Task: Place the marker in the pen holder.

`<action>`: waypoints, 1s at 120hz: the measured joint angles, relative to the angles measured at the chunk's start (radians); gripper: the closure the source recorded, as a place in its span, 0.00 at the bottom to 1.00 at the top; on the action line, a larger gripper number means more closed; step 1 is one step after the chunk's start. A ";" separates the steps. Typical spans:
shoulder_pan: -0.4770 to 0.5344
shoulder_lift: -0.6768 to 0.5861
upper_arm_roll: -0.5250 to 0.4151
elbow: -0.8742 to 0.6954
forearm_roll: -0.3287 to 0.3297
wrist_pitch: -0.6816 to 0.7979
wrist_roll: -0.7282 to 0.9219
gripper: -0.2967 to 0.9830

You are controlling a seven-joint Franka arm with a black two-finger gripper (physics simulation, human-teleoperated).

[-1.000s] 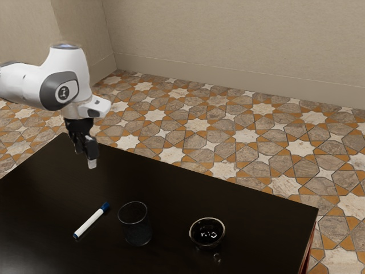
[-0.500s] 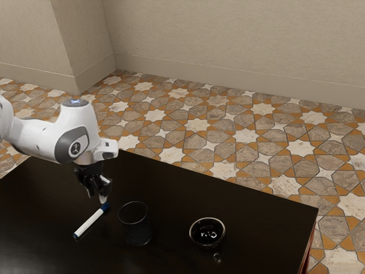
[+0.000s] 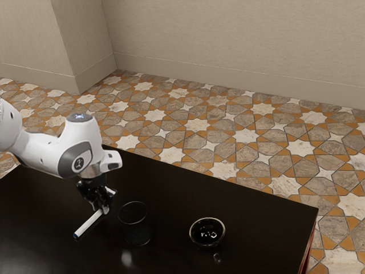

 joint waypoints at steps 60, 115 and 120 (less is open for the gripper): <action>-0.002 -0.050 -0.002 0.000 0.009 0.006 -0.002 0.80; -0.242 -0.447 -0.017 0.004 0.010 -0.120 0.000 0.84; -0.257 -0.443 -0.017 0.004 0.003 -0.123 0.000 0.84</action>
